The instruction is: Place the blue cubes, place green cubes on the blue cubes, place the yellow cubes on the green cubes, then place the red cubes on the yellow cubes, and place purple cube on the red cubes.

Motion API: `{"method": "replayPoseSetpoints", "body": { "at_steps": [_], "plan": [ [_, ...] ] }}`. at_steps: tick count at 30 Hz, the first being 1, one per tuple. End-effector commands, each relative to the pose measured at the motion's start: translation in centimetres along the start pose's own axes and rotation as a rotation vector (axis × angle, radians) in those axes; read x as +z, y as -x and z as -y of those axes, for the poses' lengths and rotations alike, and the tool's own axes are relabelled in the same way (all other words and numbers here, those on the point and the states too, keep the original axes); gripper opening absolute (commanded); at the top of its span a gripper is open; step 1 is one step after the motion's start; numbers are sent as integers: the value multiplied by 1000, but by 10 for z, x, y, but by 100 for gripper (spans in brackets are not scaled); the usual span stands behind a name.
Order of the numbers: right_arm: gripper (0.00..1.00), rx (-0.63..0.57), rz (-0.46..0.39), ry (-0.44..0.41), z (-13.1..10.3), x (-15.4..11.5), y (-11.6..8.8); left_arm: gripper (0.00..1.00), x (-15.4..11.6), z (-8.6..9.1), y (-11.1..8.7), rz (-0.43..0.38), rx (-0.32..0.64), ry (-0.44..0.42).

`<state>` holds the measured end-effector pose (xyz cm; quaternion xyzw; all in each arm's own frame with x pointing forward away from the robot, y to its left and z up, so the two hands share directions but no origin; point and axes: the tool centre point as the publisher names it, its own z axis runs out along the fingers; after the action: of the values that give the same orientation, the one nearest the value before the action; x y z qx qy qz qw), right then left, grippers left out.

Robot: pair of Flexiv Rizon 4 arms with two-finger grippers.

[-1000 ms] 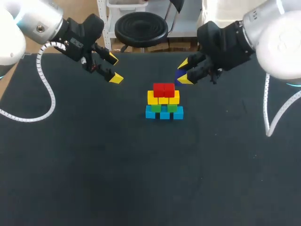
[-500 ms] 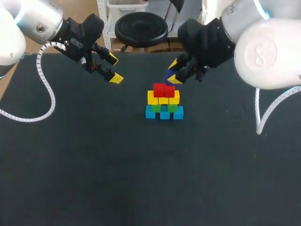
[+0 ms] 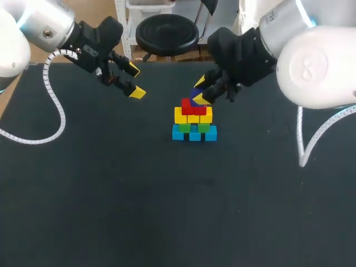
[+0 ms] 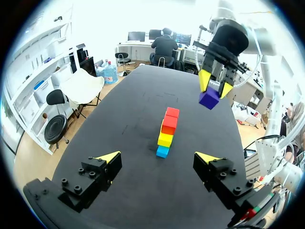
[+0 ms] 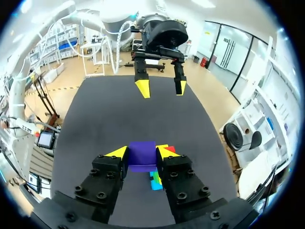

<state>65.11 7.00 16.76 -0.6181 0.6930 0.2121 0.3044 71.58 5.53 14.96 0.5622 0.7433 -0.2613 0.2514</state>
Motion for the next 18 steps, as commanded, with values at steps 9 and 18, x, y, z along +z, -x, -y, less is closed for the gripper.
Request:
{"method": "replayPoseSetpoints", "body": {
  "at_steps": [9,18],
  "plan": [
    [0,63,11,18,5,5,-10,100,0,0,-1,5,3,0],
    [0,83,71,53,5,19,-21,100,0,0,-1,5,3,0]
  ]
}}
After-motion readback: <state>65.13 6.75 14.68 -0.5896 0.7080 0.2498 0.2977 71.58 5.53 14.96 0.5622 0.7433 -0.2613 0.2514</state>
